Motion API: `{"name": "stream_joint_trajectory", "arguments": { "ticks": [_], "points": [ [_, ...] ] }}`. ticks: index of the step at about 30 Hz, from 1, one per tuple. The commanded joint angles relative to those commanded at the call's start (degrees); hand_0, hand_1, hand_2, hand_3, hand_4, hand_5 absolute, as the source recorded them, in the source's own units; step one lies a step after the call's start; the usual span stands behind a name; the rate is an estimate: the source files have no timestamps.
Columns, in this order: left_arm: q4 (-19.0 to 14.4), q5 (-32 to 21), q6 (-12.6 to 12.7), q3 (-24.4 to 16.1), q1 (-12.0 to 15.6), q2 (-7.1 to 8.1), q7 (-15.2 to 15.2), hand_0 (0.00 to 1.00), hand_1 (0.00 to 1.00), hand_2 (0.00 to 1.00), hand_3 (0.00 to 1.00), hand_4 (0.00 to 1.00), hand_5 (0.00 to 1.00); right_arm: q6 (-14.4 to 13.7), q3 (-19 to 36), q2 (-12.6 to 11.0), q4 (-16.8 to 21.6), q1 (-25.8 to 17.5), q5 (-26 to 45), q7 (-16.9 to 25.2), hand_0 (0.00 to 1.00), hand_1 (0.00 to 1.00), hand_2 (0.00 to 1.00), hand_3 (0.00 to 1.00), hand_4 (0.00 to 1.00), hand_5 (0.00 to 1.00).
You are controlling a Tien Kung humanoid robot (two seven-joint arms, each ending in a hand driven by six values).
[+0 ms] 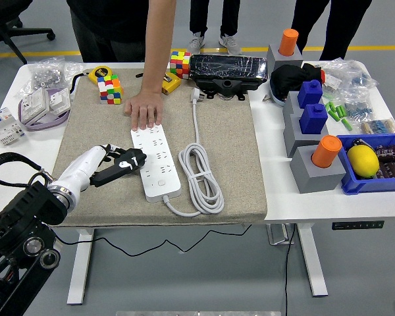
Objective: Pick up the plug,place it near the board,insert it into the board,press the button
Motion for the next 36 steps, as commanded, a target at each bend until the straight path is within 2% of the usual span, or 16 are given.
{"name": "stream_joint_trajectory", "arguments": {
  "ticks": [5, 6, 18, 36],
  "points": [
    [0.7, -0.1, 0.1, 0.2, -0.5, -0.35, 0.0, 0.89, 0.824, 0.838, 0.81, 0.998, 0.998, 0.1, -0.2, 0.1, 0.0, 0.0, 0.1, 0.1, 0.806, 0.749, 0.739, 0.783, 0.998, 0.998],
    [0.9, -0.1, 0.0, 0.2, -0.6, -0.39, 0.0, 0.897, 0.849, 0.861, 0.825, 0.998, 0.998, 0.1, -0.2, 0.1, 0.0, 0.0, 0.1, 0.1, 0.806, 0.748, 0.738, 0.783, 0.998, 0.998],
    [6.2, -0.1, 1.1, -0.1, -1.2, -0.66, 0.0, 0.913, 0.876, 0.876, 0.858, 0.998, 0.998, 0.1, -0.1, 0.1, 0.0, 0.1, 0.1, 0.0, 0.807, 0.748, 0.738, 0.782, 0.998, 0.998],
    [6.6, -0.2, 1.9, 2.5, -2.1, -1.15, 0.0, 0.92, 0.879, 0.878, 0.859, 0.998, 0.998, 0.1, -0.1, 0.1, 0.0, -0.1, -0.1, -0.1, 0.806, 0.746, 0.737, 0.782, 0.998, 0.998]
  ]
}}
